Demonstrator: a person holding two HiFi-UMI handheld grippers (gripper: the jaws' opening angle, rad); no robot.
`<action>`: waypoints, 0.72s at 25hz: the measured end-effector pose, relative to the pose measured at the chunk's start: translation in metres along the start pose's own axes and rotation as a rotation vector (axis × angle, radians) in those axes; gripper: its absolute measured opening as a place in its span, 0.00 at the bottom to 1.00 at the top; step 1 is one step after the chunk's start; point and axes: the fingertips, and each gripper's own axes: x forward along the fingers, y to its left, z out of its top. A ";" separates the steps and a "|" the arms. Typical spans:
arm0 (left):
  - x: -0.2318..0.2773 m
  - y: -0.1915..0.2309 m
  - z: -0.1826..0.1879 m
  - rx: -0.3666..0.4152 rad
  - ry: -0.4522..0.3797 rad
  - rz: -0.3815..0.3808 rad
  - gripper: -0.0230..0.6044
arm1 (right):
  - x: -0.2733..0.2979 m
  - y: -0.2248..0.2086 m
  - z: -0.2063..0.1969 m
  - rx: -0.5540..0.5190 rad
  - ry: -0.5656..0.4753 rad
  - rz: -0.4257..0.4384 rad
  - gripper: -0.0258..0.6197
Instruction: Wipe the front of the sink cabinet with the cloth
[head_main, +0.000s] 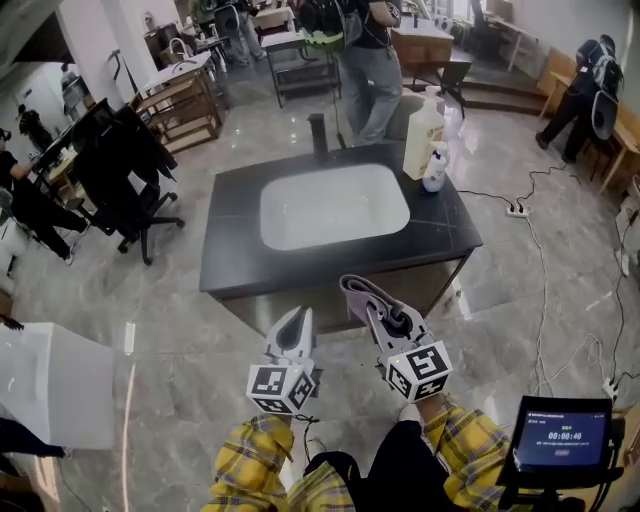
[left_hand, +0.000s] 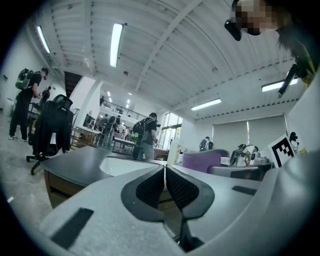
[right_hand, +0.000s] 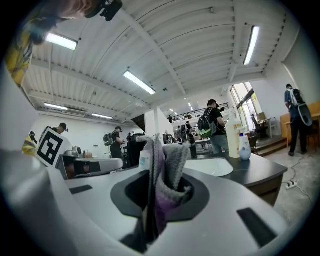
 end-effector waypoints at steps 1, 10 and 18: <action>-0.006 0.003 0.004 0.002 -0.001 0.002 0.05 | 0.001 0.007 0.001 0.004 0.006 0.005 0.11; -0.051 0.025 0.029 -0.003 -0.006 0.050 0.05 | 0.007 0.069 0.012 0.002 0.025 0.096 0.11; -0.081 0.042 0.052 -0.028 -0.044 0.105 0.05 | 0.013 0.110 0.018 0.052 0.048 0.165 0.11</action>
